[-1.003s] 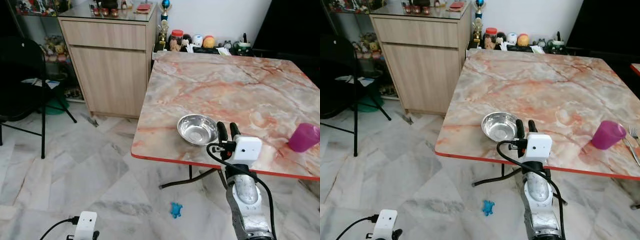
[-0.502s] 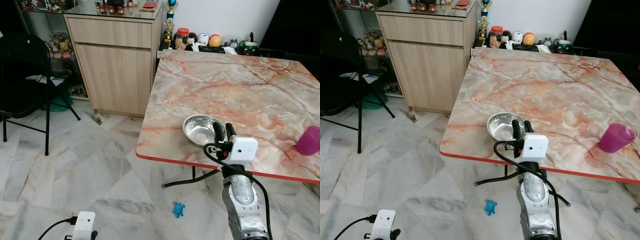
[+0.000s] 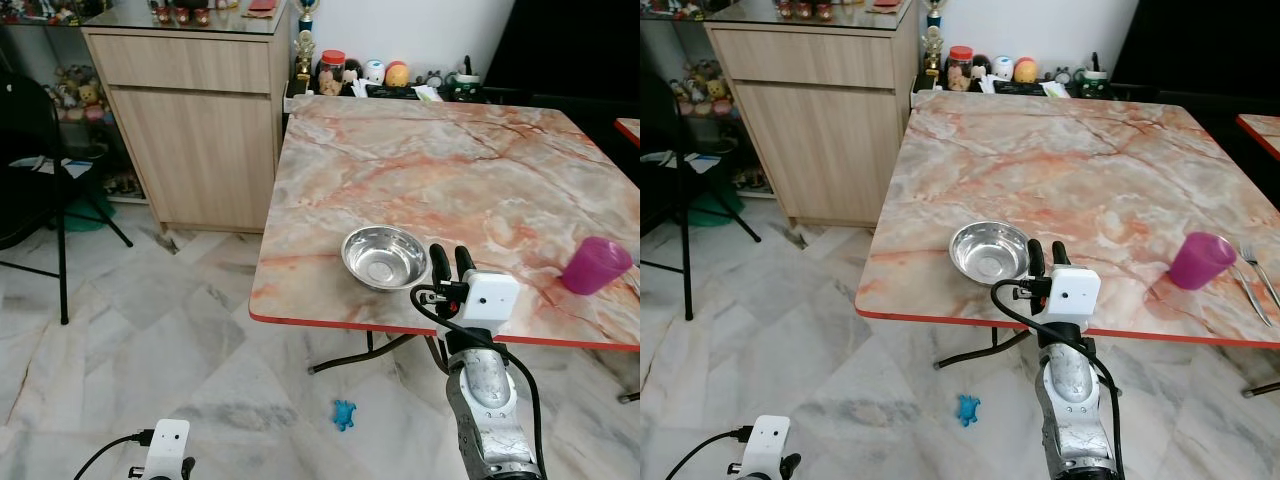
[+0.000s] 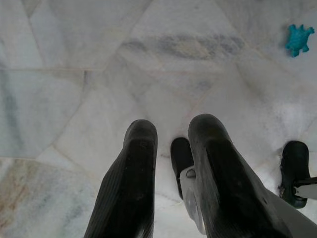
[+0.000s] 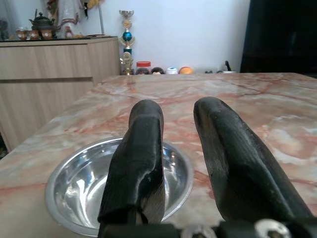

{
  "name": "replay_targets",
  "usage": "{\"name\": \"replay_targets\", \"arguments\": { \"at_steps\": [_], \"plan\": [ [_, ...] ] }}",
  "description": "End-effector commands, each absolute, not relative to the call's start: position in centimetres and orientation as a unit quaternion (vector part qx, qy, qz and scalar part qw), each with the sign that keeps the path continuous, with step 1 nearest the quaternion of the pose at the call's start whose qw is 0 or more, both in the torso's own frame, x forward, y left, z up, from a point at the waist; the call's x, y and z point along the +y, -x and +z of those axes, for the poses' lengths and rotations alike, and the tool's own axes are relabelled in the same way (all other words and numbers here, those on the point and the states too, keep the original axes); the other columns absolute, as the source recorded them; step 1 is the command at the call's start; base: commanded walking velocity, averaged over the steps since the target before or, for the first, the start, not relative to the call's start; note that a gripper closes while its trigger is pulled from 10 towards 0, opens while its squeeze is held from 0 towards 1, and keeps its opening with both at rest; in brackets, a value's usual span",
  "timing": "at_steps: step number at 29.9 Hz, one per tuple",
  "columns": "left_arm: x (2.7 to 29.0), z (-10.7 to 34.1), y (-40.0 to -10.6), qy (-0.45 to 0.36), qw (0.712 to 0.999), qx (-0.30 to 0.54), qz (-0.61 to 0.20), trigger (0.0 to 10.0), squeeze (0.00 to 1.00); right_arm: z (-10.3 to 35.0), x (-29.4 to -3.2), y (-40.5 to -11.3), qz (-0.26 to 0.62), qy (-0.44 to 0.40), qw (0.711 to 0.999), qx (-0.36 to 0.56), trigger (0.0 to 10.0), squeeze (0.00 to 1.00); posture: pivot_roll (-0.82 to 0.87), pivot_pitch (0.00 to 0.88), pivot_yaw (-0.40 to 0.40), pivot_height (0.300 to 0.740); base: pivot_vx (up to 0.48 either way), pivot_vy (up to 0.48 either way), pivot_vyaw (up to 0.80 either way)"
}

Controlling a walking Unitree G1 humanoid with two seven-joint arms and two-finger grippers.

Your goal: Setting the table

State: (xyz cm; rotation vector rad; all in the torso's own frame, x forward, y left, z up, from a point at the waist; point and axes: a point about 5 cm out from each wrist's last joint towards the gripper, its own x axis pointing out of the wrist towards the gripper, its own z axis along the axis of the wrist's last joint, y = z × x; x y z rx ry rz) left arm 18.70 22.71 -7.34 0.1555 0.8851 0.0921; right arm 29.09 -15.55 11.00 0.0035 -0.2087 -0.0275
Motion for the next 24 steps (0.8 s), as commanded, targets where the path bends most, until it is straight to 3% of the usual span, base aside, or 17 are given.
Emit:
{"name": "replay_targets", "arguments": {
  "at_steps": [1,24],
  "plan": [
    [22.72,-7.44,-18.56,-0.071,0.898,0.432,0.046,10.0,0.00,10.88,-15.83,-29.26,-0.017,0.000,0.995,-0.097,10.0,0.00,0.10,0.000,-0.055,0.740,0.244,0.000,-0.59],
    [22.90,-7.54,-18.28,-0.075,0.895,0.436,0.048,10.0,0.00,10.96,-16.02,-29.26,-0.022,0.011,0.994,-0.102,10.0,0.00,0.10,0.000,-0.058,0.740,0.219,0.000,-0.03]
  ]
}}
